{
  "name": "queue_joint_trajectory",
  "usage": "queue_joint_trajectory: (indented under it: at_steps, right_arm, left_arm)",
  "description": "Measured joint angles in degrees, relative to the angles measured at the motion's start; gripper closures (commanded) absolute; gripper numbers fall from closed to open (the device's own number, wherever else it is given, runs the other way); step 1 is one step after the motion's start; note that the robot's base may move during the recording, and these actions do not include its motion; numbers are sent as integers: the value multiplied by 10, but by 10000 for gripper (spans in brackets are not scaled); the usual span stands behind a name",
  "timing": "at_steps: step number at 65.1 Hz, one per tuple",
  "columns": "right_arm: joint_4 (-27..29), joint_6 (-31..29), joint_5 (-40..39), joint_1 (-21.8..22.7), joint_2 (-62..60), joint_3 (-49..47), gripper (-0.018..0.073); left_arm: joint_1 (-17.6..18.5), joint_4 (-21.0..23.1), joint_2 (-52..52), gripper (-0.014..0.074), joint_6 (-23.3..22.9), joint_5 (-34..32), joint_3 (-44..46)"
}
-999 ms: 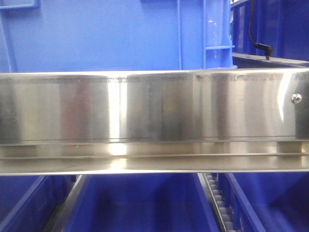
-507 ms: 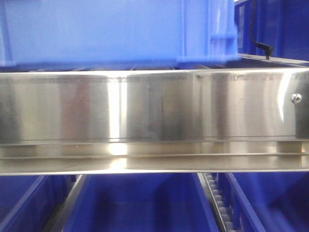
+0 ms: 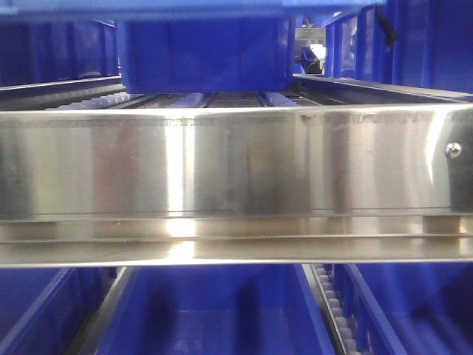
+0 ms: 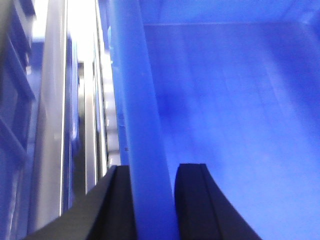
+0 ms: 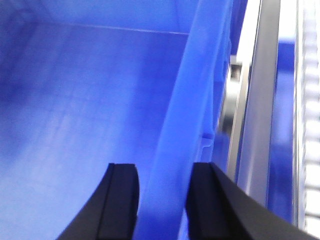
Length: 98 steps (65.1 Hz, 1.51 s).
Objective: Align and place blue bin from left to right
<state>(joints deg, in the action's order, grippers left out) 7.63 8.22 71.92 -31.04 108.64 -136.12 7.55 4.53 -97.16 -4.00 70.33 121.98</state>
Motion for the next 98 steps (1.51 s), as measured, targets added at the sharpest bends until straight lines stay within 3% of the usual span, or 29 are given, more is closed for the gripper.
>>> queue_joint_trajectory:
  at_steps: [98]
  right_arm:
    - [-1,4,8,0,-1,-4,712]
  left_arm:
    - [0,5,0,707,0,2,1]
